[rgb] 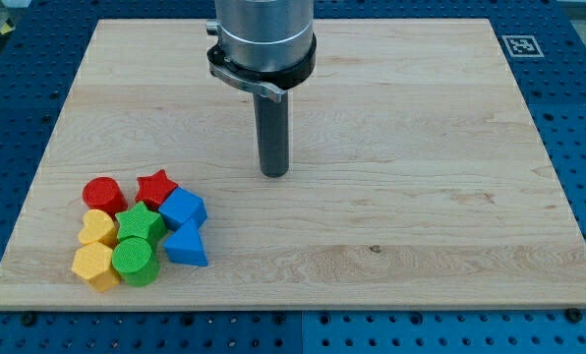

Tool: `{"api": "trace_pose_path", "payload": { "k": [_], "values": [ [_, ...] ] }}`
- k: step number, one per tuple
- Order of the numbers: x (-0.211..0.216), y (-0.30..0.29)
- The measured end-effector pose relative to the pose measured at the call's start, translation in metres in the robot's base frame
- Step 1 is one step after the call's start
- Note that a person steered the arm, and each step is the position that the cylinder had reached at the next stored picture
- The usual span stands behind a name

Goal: Separate the red star from the group of blocks

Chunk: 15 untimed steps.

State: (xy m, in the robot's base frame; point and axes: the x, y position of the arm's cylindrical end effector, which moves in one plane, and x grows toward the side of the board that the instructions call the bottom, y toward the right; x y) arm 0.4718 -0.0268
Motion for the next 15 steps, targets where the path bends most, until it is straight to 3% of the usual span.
{"api": "trace_pose_path", "payload": {
  "k": [1, 2, 3, 4, 6, 7, 10, 11, 15],
  "values": [
    [0.000, 0.000],
    [-0.032, -0.002],
    [-0.094, -0.048],
    [-0.080, -0.121],
    [0.003, -0.249],
    [0.044, -0.255],
    [0.030, -0.115],
    [0.020, -0.121],
    [0.047, -0.117]
  ]
}}
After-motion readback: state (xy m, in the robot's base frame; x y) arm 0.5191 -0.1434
